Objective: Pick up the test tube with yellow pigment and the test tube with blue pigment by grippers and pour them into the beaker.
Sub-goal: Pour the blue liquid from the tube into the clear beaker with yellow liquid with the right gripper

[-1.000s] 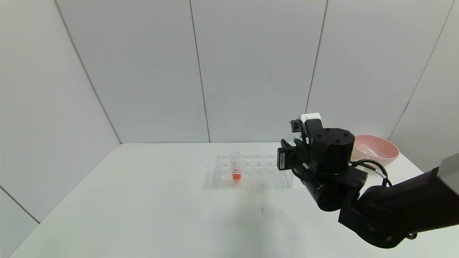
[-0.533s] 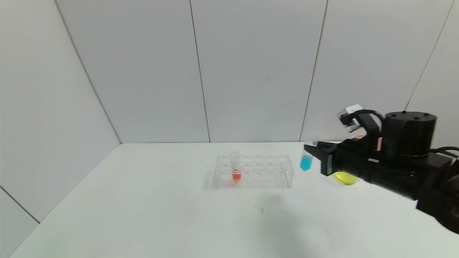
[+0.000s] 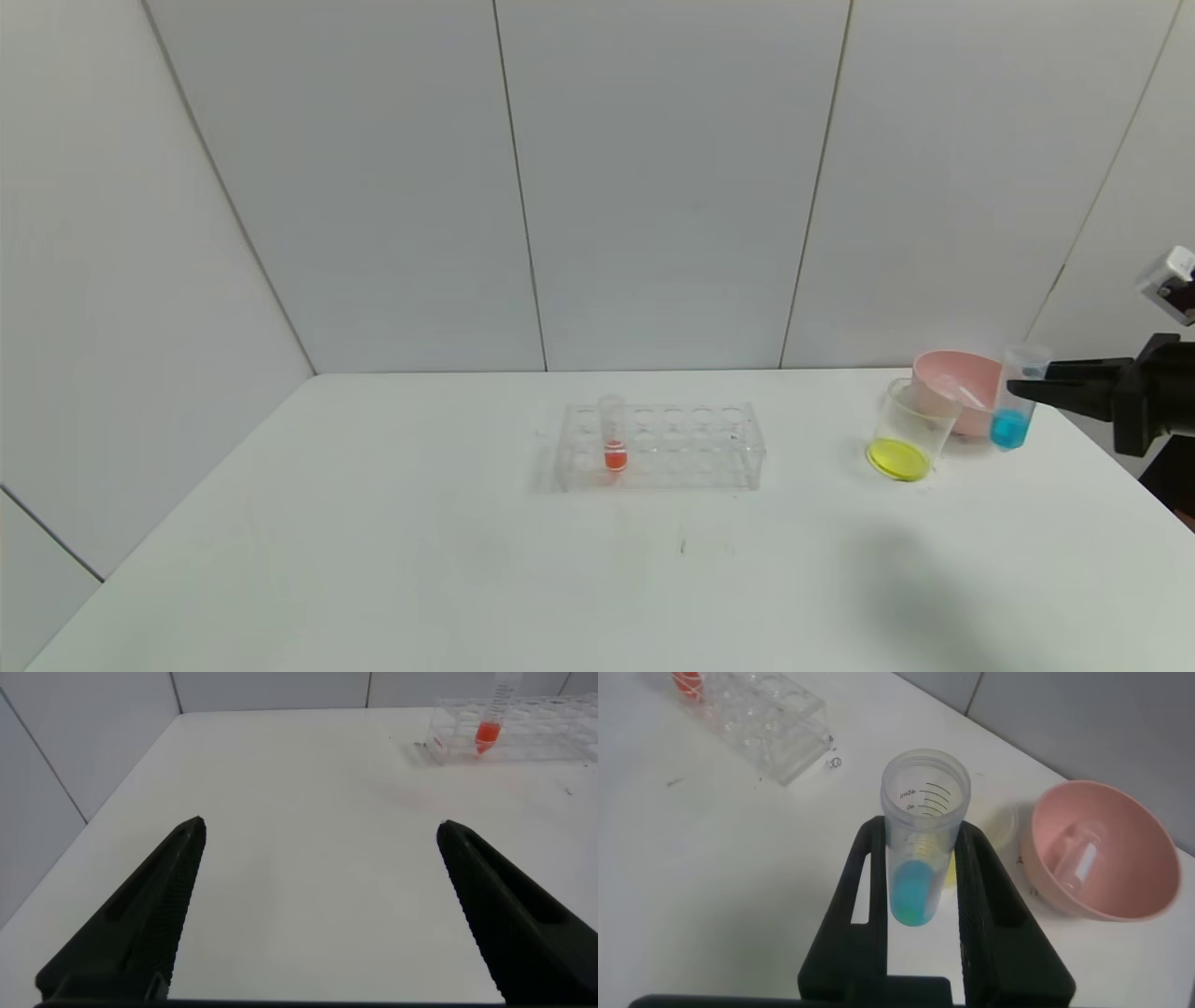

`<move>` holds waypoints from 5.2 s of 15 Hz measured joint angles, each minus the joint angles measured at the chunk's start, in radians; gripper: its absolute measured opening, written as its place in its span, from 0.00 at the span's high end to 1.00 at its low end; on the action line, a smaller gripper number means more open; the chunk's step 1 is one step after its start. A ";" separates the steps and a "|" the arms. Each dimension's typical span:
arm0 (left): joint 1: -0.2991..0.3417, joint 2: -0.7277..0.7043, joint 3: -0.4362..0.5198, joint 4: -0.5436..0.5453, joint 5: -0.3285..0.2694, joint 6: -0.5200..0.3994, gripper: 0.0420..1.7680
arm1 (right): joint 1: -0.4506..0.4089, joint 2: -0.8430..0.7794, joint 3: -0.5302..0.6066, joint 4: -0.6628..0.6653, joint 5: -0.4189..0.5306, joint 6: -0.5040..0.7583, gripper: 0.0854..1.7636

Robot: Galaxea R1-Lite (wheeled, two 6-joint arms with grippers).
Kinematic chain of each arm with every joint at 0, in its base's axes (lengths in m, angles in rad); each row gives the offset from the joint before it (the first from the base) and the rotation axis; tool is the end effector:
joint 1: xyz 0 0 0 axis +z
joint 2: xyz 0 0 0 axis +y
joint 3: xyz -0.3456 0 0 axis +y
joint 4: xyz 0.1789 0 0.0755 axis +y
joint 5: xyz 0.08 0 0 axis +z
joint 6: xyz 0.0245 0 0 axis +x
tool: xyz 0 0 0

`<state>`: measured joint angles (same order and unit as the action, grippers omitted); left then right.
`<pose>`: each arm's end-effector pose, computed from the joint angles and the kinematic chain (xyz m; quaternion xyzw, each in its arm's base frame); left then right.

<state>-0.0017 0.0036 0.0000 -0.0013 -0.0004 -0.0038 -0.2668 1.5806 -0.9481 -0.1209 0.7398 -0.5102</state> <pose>-0.0619 0.0001 0.0759 -0.0019 0.0012 -0.0010 1.0000 0.2724 -0.0573 0.2527 -0.1192 0.1573 0.2753 0.9409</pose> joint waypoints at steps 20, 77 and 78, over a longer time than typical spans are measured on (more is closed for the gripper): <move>0.000 0.000 0.000 0.000 0.000 0.000 0.00 | -0.012 0.532 -1.043 0.838 -0.365 -0.452 0.76; 0.000 0.000 0.000 0.000 0.000 0.000 0.00 | 0.429 0.538 -1.051 0.866 -1.385 -1.183 0.76; 0.000 0.000 0.000 0.000 0.000 0.000 0.00 | 0.429 0.534 -1.051 0.866 -1.373 -1.178 0.76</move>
<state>-0.0017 0.0036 0.0000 -0.0013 -0.0004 -0.0043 0.1619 2.1143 -1.9987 0.7455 -0.6328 -1.6879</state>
